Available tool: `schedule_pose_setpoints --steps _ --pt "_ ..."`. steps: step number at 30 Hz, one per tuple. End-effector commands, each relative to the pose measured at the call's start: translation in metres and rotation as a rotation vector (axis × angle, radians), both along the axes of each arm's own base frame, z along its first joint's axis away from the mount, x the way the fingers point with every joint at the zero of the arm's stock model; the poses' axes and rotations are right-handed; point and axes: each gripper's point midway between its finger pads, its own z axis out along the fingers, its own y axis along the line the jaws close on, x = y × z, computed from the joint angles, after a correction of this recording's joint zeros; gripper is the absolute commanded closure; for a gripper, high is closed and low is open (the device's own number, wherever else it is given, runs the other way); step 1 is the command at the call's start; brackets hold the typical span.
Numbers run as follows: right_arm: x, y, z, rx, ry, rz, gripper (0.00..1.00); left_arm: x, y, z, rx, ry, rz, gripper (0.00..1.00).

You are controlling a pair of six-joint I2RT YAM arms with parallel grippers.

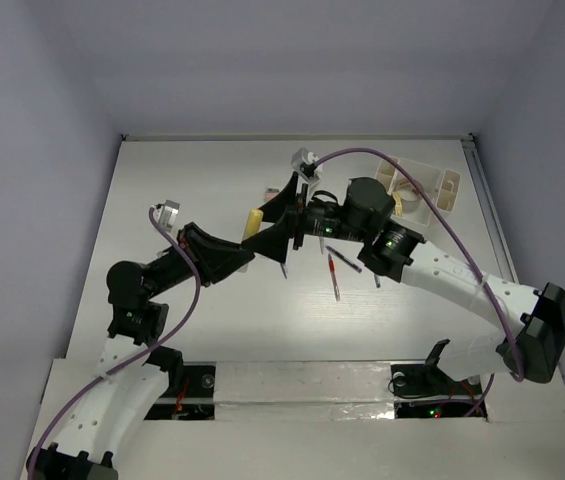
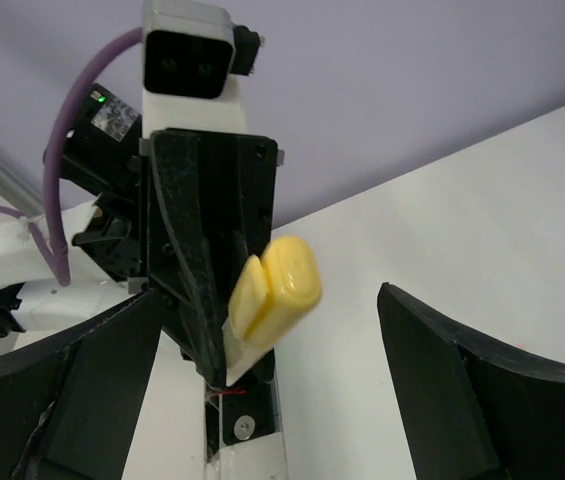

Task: Sort the stationery into containers
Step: Place the pen in the storage box.

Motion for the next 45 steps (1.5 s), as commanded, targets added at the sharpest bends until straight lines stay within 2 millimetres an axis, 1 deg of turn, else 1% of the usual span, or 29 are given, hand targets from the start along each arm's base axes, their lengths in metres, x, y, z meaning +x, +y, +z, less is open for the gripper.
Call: schedule_pose_setpoints --steps 1,5,7,11,12,15,16,17,18,19,20,21,22,23,24,26,27,28,30,31,33,34,35,37,39,41,43,44,45 --pt "-0.003 -0.001 0.037 0.065 -0.068 0.024 0.09 -0.007 -0.002 0.007 0.015 -0.07 -0.027 1.0" --pt "-0.001 0.002 0.039 0.066 -0.049 0.02 0.16 -0.005 -0.002 0.005 0.028 -0.07 -0.024 1.0" --pt "-0.001 0.002 0.038 0.064 -0.028 0.024 0.35 -0.002 -0.002 0.004 0.044 -0.076 -0.008 1.0" --pt "0.005 0.004 0.031 0.041 0.007 0.018 0.6 -0.002 -0.001 0.007 0.048 -0.099 -0.002 1.0" --pt "0.006 0.005 0.029 0.034 0.016 0.015 0.65 -0.002 -0.001 0.007 0.049 -0.099 -0.002 1.0" --pt "0.007 0.008 0.022 0.016 0.036 0.021 0.64 -0.002 -0.001 0.012 0.049 -0.12 0.005 1.0" --pt "0.008 0.009 0.021 0.014 0.041 0.018 0.71 -0.002 -0.001 0.013 0.05 -0.124 0.004 1.0" --pt "0.009 0.009 0.02 0.011 0.046 0.012 0.84 -0.001 -0.001 0.014 0.055 -0.131 0.008 1.0" --pt "0.011 0.008 0.02 0.011 0.047 -0.001 0.88 -0.001 -0.001 0.014 0.061 -0.134 0.011 1.0" --pt "0.013 0.008 0.02 0.011 0.052 -0.01 0.93 0.001 0.0 0.015 0.067 -0.138 0.023 0.97" --pt "0.018 0.003 0.021 0.016 0.055 -0.032 0.97 0.003 0.001 0.015 0.084 -0.118 0.04 0.89" --pt "0.024 0.0 0.022 0.018 0.058 -0.06 1.0 0.006 0.003 0.015 0.108 -0.152 0.07 0.63" --pt "0.029 -0.004 0.023 0.018 0.059 -0.078 1.0 0.01 0.006 0.017 0.118 -0.161 0.103 0.5" --pt "0.04 -0.013 0.026 0.025 0.062 -0.115 1.0 0.011 0.007 0.016 0.137 -0.147 0.118 0.41" --pt "0.049 -0.02 0.025 0.027 0.07 -0.142 1.0 0.01 0.01 0.017 0.16 -0.187 0.142 0.24" --pt "0.064 -0.034 0.025 0.034 0.087 -0.183 1.0 0.014 0.015 0.016 0.191 -0.175 0.189 0.12" --pt "0.079 -0.049 0.026 0.04 0.091 -0.233 1.0 0.014 0.017 0.014 0.206 -0.177 0.205 0.05" --pt "0.087 -0.058 0.028 0.048 0.099 -0.256 1.0 0.019 0.021 0.013 0.229 -0.194 0.244 0.02" --pt "0.104 -0.077 0.03 0.053 0.101 -0.315 1.0 0.018 0.025 0.006 0.259 -0.178 0.266 0.01" --pt "0.123 -0.097 0.032 0.056 0.097 -0.381 1.0 0.02 0.029 0.004 0.276 -0.187 0.292 0.01" --pt "0.146 -0.121 0.03 0.038 0.1 -0.487 1.0 0.019 0.033 -0.004 0.306 -0.174 0.316 0.01" --pt "0.169 -0.144 0.025 0.019 0.093 -0.574 1.0 0.019 0.036 -0.005 0.315 -0.183 0.331 0.01" --pt "0.181 -0.158 0.023 0.0 0.106 -0.628 1.0 0.022 0.04 -0.015 0.352 -0.162 0.353 0.01" --pt "0.209 -0.188 0.016 -0.034 0.097 -0.762 1.0 0.021 0.044 -0.02 0.377 -0.173 0.379 0.01" --pt "0.242 -0.229 0.004 -0.074 0.126 -0.921 1.0 0.023 0.048 -0.029 0.383 -0.148 0.41 0.01" --pt "0.267 -0.265 -0.005 -0.111 0.15 -1.036 1.0 0.021 0.043 -0.034 0.377 -0.145 0.39 0.01" --pt "0.284 -0.29 -0.008 -0.14 0.149 -1.134 1.0 0.02 0.043 -0.034 0.376 -0.146 0.393 0.01" --pt "0.296 -0.304 -0.018 -0.166 0.16 -1.178 1.0 0.023 0.045 -0.035 0.379 -0.142 0.408 0.01" --pt "0.305 -0.317 -0.008 -0.169 0.135 -1.257 1.0 0.021 0.042 -0.037 0.38 -0.139 0.397 0.01"
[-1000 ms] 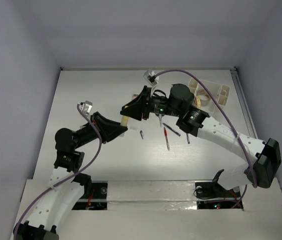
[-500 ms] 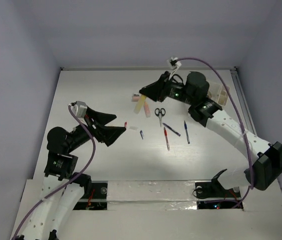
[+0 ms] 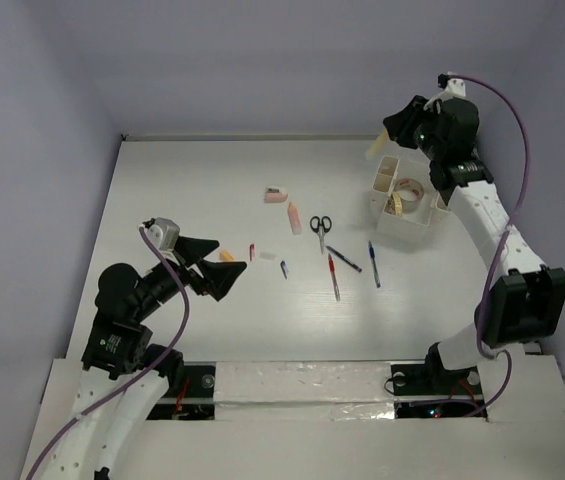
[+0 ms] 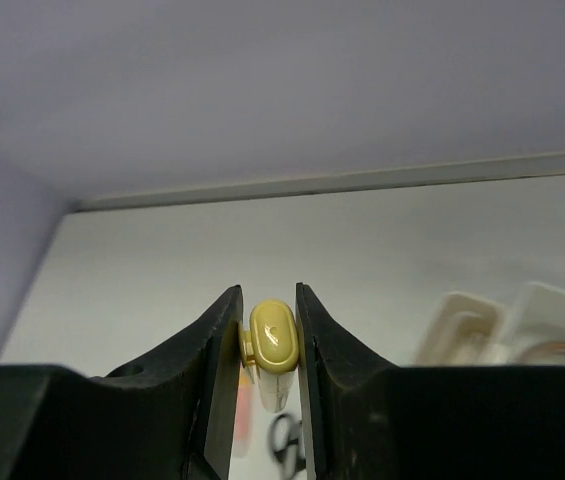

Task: Sort the stationery into containers
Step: Place the pen in the storage box.

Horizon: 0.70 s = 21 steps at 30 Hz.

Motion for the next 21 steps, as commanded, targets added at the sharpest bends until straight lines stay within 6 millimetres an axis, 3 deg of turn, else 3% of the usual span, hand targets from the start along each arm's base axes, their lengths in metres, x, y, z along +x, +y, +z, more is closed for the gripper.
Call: schedule_pose_setpoints --steps 1,3,4,6,14,21 --pt "0.03 -0.049 0.012 -0.131 -0.024 -0.22 1.0 0.003 0.001 -0.001 0.014 -0.023 0.022 0.01" --pt "0.048 -0.072 -0.003 -0.194 0.014 -0.328 1.0 0.004 0.001 -0.003 0.015 -0.016 0.025 0.01" --pt "0.053 -0.077 0.002 -0.226 -0.001 -0.343 1.0 0.003 0.001 -0.002 0.015 -0.014 0.028 0.01" --pt "0.066 -0.082 -0.013 -0.259 0.03 -0.372 1.0 0.004 0.002 -0.002 0.013 -0.016 0.041 0.01" --pt "0.097 -0.091 -0.04 -0.367 0.062 -0.404 1.0 0.007 0.005 -0.003 0.014 -0.009 0.061 0.01" --pt "0.105 -0.086 -0.069 -0.372 0.101 -0.376 1.0 0.008 0.005 -0.004 0.017 -0.001 0.064 0.01"
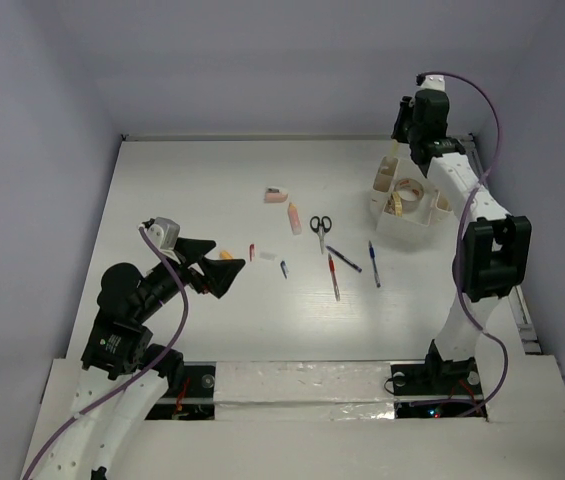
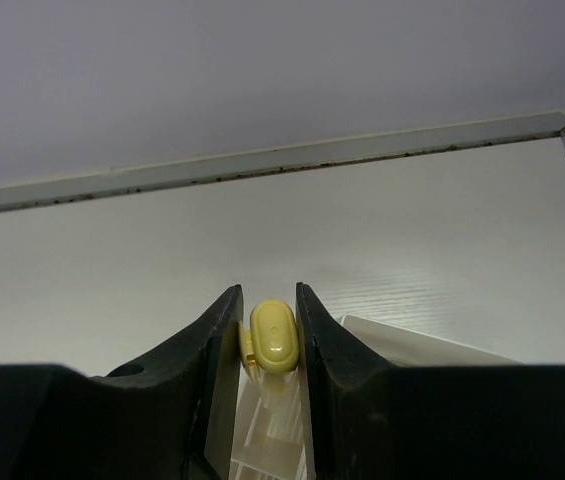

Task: Sort the stationery into containers
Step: Place the pen in the storage box.

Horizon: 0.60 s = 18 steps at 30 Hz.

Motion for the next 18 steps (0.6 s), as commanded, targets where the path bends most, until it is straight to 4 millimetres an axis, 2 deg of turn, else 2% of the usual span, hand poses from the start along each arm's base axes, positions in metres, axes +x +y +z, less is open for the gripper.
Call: schedule_pose_setpoints --steps 1,7,9,14,17,18 --pt "0.004 -0.001 0.012 -0.007 -0.046 -0.004 1.0 0.001 -0.001 0.006 -0.003 -0.034 -0.001 0.01" --pt "-0.001 0.0 -0.013 0.017 -0.013 -0.011 1.0 0.002 -0.001 0.005 -0.001 -0.03 -0.001 0.01" --pt "-0.002 -0.001 -0.014 0.013 -0.013 -0.013 0.99 0.001 -0.001 0.006 -0.003 -0.036 -0.001 0.01" --pt "-0.004 0.01 -0.02 -0.002 0.002 0.012 0.89 0.0 -0.001 0.008 -0.005 -0.041 -0.003 0.01" --pt "-0.005 0.013 -0.021 -0.015 0.011 0.011 0.64 -0.001 0.0 0.009 -0.009 -0.046 -0.003 0.01" --pt "-0.005 0.018 -0.018 -0.016 0.006 0.019 0.46 0.0 0.0 0.008 -0.008 -0.045 -0.001 0.01"
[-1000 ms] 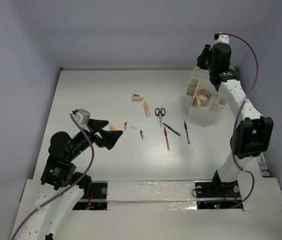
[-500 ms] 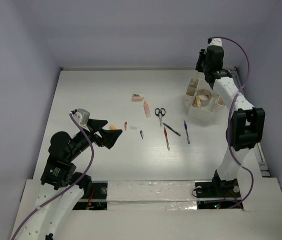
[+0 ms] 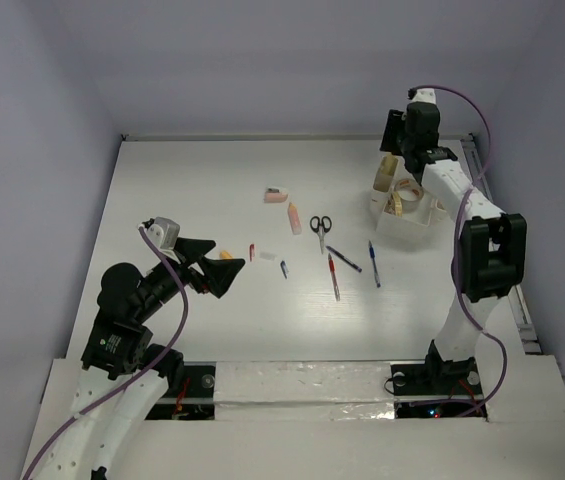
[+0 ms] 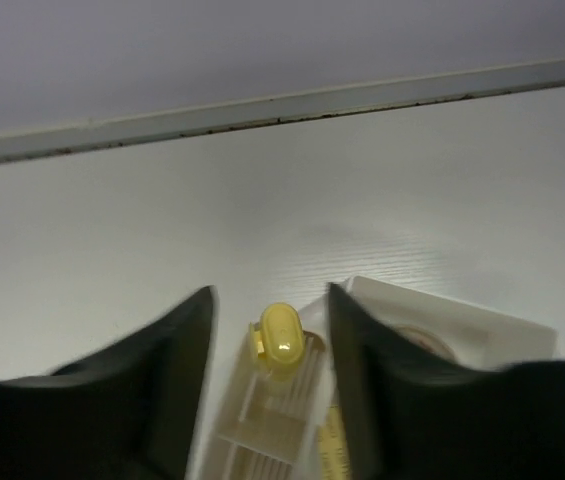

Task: Sort the stationery into containers
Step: Place the pen in the storage box, then pick up the pen from the center of the board.

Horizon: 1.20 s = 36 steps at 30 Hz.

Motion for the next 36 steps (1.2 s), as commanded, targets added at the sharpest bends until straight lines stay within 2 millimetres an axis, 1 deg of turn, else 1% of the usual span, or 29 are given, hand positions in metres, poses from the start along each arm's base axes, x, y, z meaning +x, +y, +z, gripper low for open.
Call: schedule_pose_setpoints --steps 1,2,3,4,6,7,8,9,10,11,13,14,15,16,17,18,20,21,22,23,24,25,27,28,30,31,34,35,36 --pt "0.004 0.012 0.028 -0.018 -0.074 0.014 0.38 -0.002 -0.001 0.009 -0.011 -0.048 -0.007 0.01" --pt "0.003 0.01 0.031 -0.024 -0.074 0.011 0.33 -0.002 -0.001 0.009 -0.01 -0.05 -0.007 0.01" --pt "0.001 0.015 0.038 -0.023 -0.084 0.018 0.25 -0.001 -0.001 0.008 -0.009 -0.047 -0.007 0.01" --pt "0.0 0.015 0.046 -0.02 -0.095 0.021 0.23 -0.001 -0.001 0.008 -0.009 -0.047 -0.005 0.01" --pt "-0.005 0.02 0.056 -0.012 -0.107 0.032 0.21 -0.001 -0.001 0.007 -0.008 -0.043 -0.007 0.01" --pt "-0.01 0.022 0.069 0.0 -0.129 0.041 0.21 -0.001 -0.001 0.007 -0.008 -0.044 -0.005 0.01" --pt "-0.014 0.031 0.073 0.019 -0.136 0.062 0.21 0.001 0.001 0.008 -0.008 -0.044 0.004 0.01" --pt "-0.018 0.033 0.076 0.03 -0.134 0.071 0.22 0.001 0.001 0.007 -0.007 -0.041 0.004 0.01" --pt "-0.026 0.046 0.087 0.052 -0.15 0.109 0.23 0.001 0.001 0.006 -0.007 -0.04 0.003 0.01" --pt "-0.035 0.065 0.082 0.063 -0.139 0.146 0.25 0.004 0.003 0.006 -0.006 -0.039 0.016 0.01" --pt "-0.048 0.091 0.078 0.077 -0.127 0.202 0.32 0.005 0.002 0.005 -0.004 -0.034 0.015 0.01" --pt "-0.063 0.118 0.068 0.091 -0.1 0.268 0.43 0.007 0.004 0.003 -0.002 -0.027 0.026 0.01" --pt "-0.069 0.13 0.06 0.1 -0.077 0.286 0.48 0.008 0.004 0.003 -0.001 -0.024 0.024 0.01" --pt "-0.077 0.147 0.051 0.13 -0.039 0.345 0.52 0.008 0.004 0.003 0.0 -0.023 0.024 0.01" --pt "-0.087 0.171 0.032 0.149 0.02 0.392 0.55 0.01 0.005 0.002 0.001 -0.02 0.033 0.01" --pt "-0.092 0.182 0.02 0.152 0.052 0.414 0.58 0.01 0.005 0.002 0.001 -0.018 0.035 0.01" --pt "-0.098 0.2 -0.002 0.137 0.107 0.445 0.57 0.011 0.005 0.003 0.003 -0.023 0.033 0.01" --pt "-0.102 0.213 -0.025 0.116 0.167 0.464 0.53 0.012 0.005 0.006 0.003 -0.031 0.035 0.01" --pt "-0.101 0.22 -0.026 0.103 0.173 0.476 0.5 0.015 0.005 0.006 0.013 -0.033 0.041 0.01" --pt "-0.105 0.225 -0.035 0.085 0.205 0.487 0.46 0.017 0.006 0.007 0.016 -0.037 0.047 0.01" --pt "-0.108 0.239 -0.052 0.065 0.245 0.51 0.39 0.02 0.006 0.008 0.02 -0.035 0.051 0.01" --pt "-0.105 0.244 -0.05 0.052 0.239 0.508 0.37 0.021 0.006 0.006 0.026 -0.031 0.056 0.01" --pt "-0.103 0.248 -0.061 0.029 0.268 0.507 0.32 0.023 0.007 0.001 0.032 -0.009 0.065 0.01" --pt "-0.102 0.254 -0.072 0.016 0.292 0.503 0.32 0.024 0.007 -0.004 0.027 0.003 0.066 0.01" --pt "-0.099 0.254 -0.084 0.009 0.315 0.489 0.31 0.022 0.007 -0.004 0.021 0.001 0.065 0.01" --pt "-0.102 0.261 -0.099 0.009 0.347 0.499 0.31 0.022 0.008 -0.004 0.017 0.0 0.07 0.01" --pt "-0.097 0.263 -0.113 -0.005 0.374 0.494 0.3 0.023 0.009 -0.004 0.018 0.002 0.077 0.01" --pt "-0.1 0.269 -0.128 -0.019 0.404 0.508 0.3 0.023 0.009 -0.005 0.02 0.007 0.077 0.01" --pt "-0.096 0.271 -0.127 -0.019 0.399 0.51 0.3 0.025 0.01 -0.006 0.022 0.008 0.086 0.01"
